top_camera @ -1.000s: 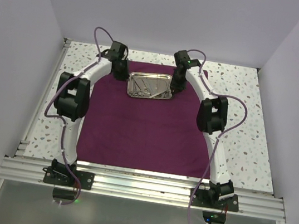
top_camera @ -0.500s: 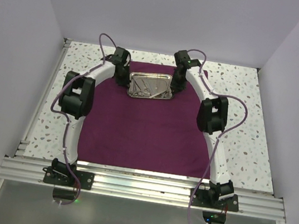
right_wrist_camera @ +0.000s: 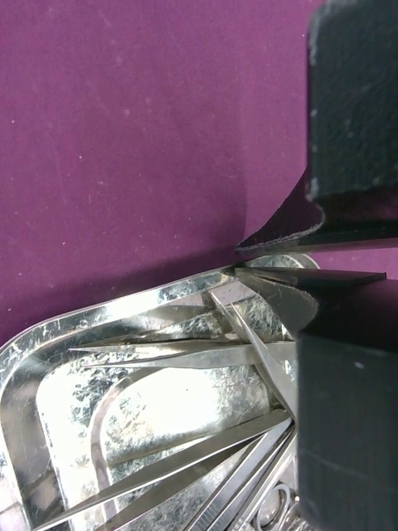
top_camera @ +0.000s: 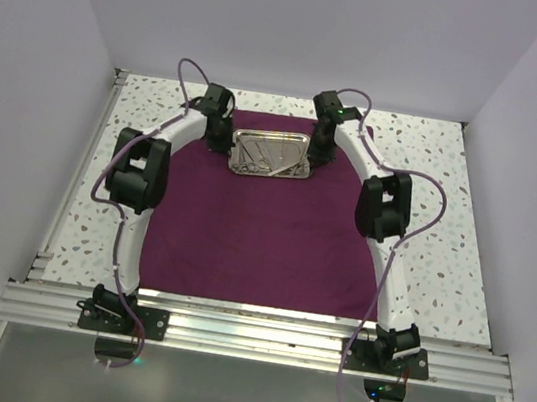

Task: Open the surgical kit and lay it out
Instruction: Move the container from the surgical kit.

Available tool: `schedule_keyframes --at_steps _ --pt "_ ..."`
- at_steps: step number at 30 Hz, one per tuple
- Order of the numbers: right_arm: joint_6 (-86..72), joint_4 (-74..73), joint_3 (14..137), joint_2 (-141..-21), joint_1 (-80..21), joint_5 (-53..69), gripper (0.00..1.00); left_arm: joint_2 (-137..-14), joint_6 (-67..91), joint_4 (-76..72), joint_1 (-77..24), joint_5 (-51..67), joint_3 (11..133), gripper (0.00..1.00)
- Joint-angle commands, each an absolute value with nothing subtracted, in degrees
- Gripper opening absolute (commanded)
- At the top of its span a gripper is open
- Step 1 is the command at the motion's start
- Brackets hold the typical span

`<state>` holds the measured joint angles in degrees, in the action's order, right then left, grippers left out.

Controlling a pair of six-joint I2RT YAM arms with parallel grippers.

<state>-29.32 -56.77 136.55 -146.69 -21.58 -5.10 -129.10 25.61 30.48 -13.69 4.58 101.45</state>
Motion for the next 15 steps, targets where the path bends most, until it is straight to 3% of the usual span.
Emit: schedule_keyframes --at_steps 1,15 --pt "-28.8 -58.3 133.2 -145.3 -22.6 -6.1 0.0 -127.3 23.7 30.7 -15.3 5.5 101.6 0.0" --pt "-31.0 -52.7 109.3 -127.0 -26.4 -6.5 0.0 -112.9 24.8 28.2 -18.9 3.7 83.9 0.0"
